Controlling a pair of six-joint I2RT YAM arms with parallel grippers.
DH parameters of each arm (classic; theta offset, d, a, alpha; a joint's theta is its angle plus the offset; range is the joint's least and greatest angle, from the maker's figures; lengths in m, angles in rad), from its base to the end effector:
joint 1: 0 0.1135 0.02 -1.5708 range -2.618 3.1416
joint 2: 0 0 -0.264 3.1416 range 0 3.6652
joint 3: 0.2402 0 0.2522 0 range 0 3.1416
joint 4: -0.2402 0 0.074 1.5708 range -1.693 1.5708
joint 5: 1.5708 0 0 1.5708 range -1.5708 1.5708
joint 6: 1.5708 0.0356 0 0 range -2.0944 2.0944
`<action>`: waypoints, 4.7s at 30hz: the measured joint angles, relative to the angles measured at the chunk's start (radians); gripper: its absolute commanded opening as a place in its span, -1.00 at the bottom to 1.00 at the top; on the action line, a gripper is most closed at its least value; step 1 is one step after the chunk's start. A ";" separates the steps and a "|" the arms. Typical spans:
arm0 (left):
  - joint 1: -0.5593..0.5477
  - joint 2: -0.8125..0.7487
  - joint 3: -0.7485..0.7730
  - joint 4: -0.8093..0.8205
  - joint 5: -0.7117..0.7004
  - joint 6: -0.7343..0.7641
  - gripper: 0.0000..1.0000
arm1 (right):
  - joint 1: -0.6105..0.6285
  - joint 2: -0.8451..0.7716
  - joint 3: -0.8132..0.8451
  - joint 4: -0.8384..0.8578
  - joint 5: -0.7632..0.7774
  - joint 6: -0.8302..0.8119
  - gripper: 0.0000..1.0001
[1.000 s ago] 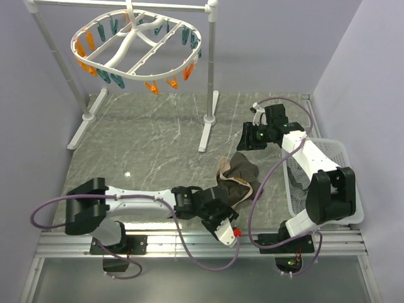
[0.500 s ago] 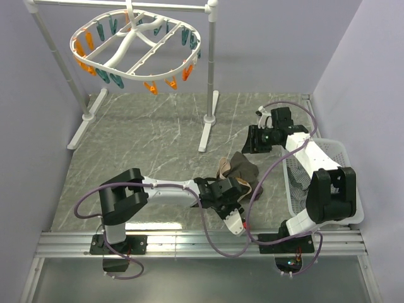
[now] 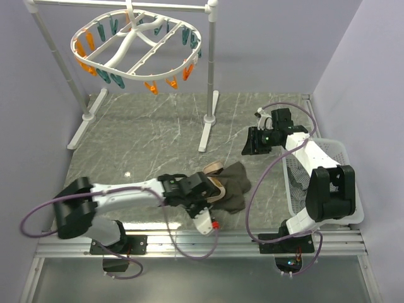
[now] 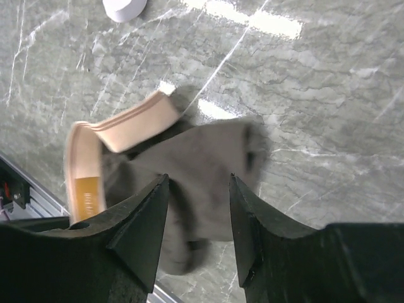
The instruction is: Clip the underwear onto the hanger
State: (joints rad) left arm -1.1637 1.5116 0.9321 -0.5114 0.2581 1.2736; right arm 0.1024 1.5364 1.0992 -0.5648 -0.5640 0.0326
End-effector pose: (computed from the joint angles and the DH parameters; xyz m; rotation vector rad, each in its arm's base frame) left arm 0.1074 -0.2720 0.1969 2.5006 0.8298 -0.3058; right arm 0.3107 0.0511 0.2403 -0.2999 2.5000 0.7747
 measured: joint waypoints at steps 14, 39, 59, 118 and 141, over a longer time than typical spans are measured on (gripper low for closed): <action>0.274 -0.264 -0.231 -0.202 0.087 0.236 -0.99 | 0.219 0.248 0.000 -0.053 -0.028 -0.087 -0.18; 0.537 -0.214 -0.230 -0.156 0.085 0.484 -0.99 | 0.261 0.070 0.033 -0.473 -0.072 -0.397 -0.13; 0.554 -0.177 -0.225 -0.115 0.098 0.490 -0.99 | 0.224 0.364 0.165 -0.086 0.025 0.084 -0.22; 1.135 0.252 0.035 -0.177 0.523 -1.164 0.04 | 0.132 0.318 -0.062 0.219 -0.108 0.240 -0.16; 1.147 0.269 0.072 -0.126 0.531 -1.198 0.06 | 0.157 0.367 0.000 0.232 -0.164 0.266 0.02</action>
State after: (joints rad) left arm -0.0166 1.7805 1.0039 -0.6369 0.7891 0.0757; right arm 0.2592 1.9034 1.0996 -0.3328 -0.7277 0.2989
